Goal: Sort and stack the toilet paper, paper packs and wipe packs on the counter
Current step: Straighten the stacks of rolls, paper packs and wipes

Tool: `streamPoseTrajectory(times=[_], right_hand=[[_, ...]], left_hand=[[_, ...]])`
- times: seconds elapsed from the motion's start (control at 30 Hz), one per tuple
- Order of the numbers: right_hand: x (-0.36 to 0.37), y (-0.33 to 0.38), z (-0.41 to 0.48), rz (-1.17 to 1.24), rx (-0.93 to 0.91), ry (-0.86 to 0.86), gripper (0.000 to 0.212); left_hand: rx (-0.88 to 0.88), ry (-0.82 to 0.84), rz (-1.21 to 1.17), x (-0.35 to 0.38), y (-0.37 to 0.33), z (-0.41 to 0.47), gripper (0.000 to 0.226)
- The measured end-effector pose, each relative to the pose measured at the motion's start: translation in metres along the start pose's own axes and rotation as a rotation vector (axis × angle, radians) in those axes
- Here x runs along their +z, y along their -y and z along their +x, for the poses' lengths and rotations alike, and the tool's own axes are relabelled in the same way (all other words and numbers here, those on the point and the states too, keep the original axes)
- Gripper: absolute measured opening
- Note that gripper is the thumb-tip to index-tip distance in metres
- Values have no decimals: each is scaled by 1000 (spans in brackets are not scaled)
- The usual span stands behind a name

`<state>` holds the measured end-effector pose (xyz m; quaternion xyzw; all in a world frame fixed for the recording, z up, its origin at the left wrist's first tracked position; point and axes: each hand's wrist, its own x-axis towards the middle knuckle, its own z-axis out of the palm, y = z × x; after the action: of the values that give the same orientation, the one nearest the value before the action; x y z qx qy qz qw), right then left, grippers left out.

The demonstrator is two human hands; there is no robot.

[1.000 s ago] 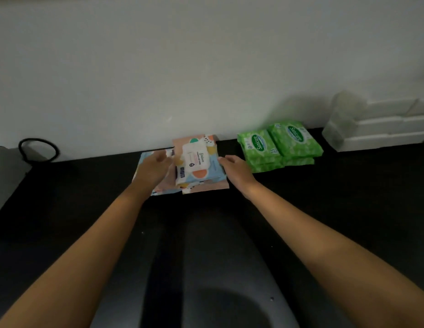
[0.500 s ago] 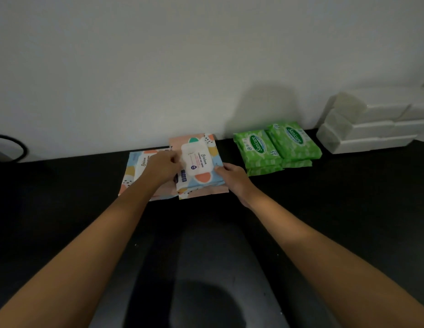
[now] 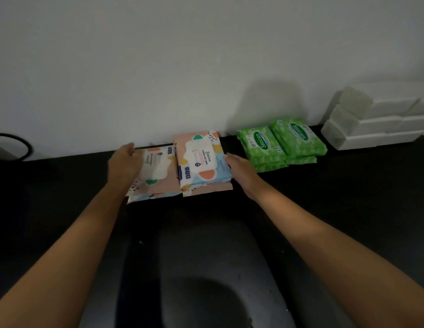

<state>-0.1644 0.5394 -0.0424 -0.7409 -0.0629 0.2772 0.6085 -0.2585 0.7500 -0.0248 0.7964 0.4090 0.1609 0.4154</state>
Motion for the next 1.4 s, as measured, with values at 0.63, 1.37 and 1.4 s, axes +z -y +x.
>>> streamPoseTrajectory(times=[0.63,1.37,1.4], right_hand=[[17,-2,6,6,-21,-87,37],[21,-2,17,23,0,-123,37],[21,-3,17,18,1,-120,38]], left_hand=[[-237,187,-361,2,32,-14,53],[-227,153,-380,10,27,-11,52],[-225,153,-375,10,27,-11,52]])
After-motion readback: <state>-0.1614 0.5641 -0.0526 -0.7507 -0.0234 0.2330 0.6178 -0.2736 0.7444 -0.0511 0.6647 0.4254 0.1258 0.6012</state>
